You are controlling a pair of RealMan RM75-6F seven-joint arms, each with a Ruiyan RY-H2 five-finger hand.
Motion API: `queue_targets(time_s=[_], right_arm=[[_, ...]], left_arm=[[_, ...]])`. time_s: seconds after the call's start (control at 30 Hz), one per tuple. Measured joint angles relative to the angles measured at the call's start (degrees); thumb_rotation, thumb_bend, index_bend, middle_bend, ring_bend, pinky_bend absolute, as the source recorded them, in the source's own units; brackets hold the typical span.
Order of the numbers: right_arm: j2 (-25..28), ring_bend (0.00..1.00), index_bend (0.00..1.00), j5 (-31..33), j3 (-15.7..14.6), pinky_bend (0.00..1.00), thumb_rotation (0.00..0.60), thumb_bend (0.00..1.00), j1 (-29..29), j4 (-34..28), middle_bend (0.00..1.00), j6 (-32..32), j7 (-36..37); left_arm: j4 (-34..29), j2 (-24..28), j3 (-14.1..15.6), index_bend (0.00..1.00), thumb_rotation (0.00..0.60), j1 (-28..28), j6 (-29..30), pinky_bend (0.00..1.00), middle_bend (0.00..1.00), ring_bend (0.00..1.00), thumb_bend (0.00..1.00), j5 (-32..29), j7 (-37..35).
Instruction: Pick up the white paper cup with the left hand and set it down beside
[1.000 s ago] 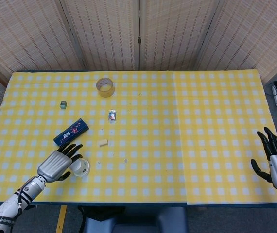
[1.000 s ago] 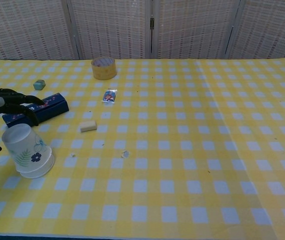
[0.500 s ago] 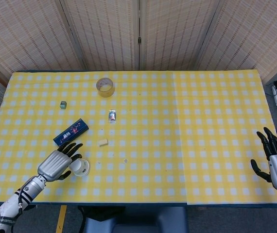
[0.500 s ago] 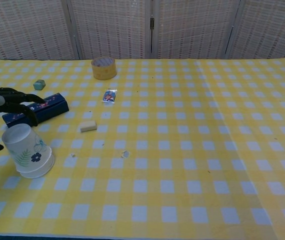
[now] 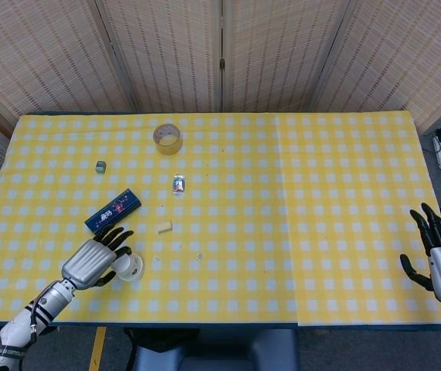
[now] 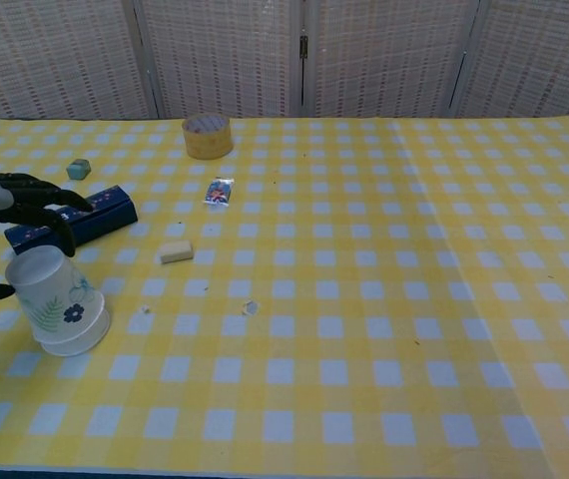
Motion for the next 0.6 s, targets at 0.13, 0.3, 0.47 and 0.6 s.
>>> queue_targets(time_s=[0.13, 0.3, 0.47, 0.6], right_arm=[[-0.04, 0.1, 0.0, 0.13, 0.02, 0.0, 0.6, 0.4, -0.02, 0.07, 0.0, -0.07, 0.13], [0.06, 0.1, 0.0, 0.12, 0.21, 0.0, 0.6, 0.4, 0.0, 0.02, 0.0, 0.1, 0.27], [0.22, 0.1, 0.0, 0.02, 0.34, 0.0, 0.6, 0.4, 0.16, -0.19, 0.0, 0.07, 0.22], [0.38, 0.1, 0.0, -0.2, 0.47, 0.0, 0.6, 0.4, 0.3, -0.37, 0.0, 0.14, 0.08]], left_arm=[[-1.31, 1.08, 0.15, 0.36, 0.6, 0.2, 0.83, 0.05, 0.11, 0.07, 0.43, 0.62, 0.05], [-3.84, 3.57, 0.02, 0.36, 0.6, 0.52, 2.58, 0.05, 0.11, 0.07, 0.42, 1.62, -1.24], [-5.9, 6.5, -0.71, 0.36, 0.6, 0.89, 5.13, 0.05, 0.11, 0.07, 0.42, 2.68, -3.0], [-7.08, 8.69, -1.63, 0.36, 0.6, 1.46, 7.42, 0.05, 0.11, 0.07, 0.42, 3.02, -4.7]])
